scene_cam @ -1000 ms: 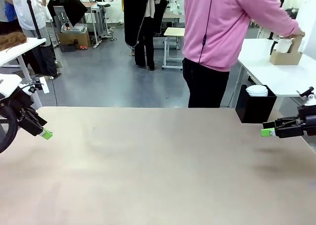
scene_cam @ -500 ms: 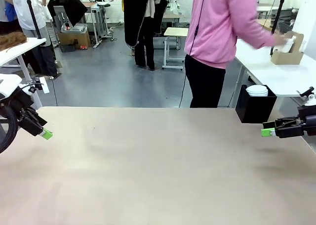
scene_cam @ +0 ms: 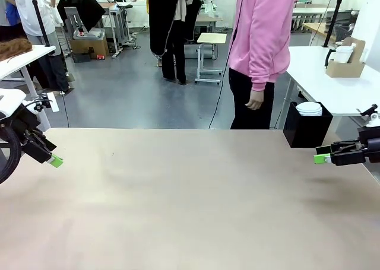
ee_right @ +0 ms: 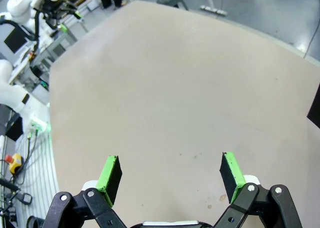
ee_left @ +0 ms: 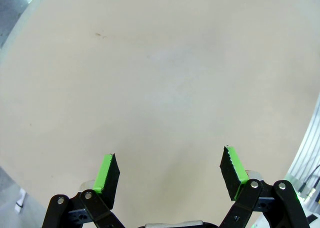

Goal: Pour a drink into a cup and package it in a carrier.
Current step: Insert the held 600 ml Paper Cup into the Cup Carrier.

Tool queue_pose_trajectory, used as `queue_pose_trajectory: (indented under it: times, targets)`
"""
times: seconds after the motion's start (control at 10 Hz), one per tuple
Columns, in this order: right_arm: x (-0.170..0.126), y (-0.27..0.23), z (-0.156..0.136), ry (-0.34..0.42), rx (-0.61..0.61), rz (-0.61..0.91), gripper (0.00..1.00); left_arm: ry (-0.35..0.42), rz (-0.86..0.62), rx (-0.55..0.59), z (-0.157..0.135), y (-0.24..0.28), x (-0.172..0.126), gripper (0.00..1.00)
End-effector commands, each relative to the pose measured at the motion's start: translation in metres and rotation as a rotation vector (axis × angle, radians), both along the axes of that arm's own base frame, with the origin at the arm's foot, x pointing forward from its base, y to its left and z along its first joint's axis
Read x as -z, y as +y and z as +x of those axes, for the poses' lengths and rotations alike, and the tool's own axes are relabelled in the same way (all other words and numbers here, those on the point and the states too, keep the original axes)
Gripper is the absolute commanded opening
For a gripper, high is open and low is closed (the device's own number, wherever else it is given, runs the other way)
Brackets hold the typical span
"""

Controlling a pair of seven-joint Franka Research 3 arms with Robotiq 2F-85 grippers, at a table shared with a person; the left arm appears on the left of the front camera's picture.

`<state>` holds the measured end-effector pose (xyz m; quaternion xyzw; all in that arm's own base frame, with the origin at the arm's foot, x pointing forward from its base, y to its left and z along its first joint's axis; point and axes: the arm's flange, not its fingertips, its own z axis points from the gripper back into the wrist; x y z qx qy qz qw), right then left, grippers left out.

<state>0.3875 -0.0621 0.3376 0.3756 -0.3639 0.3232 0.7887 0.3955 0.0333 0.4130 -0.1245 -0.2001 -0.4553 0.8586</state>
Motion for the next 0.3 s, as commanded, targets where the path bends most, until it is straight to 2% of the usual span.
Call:
queue_pose_trajectory:
  times: [0.0,0.2]
  targets:
    - [-0.0012,-0.002,-0.001,0.0,-0.003,0.011,1.0,0.002,-0.004,0.002,-0.0007,0.0004,0.0001,1.0]
    - [-0.0012,-0.002,-0.001,0.0,-0.003,0.011,1.0,0.002,-0.004,0.002,-0.0007,0.0004,0.0001,1.0]
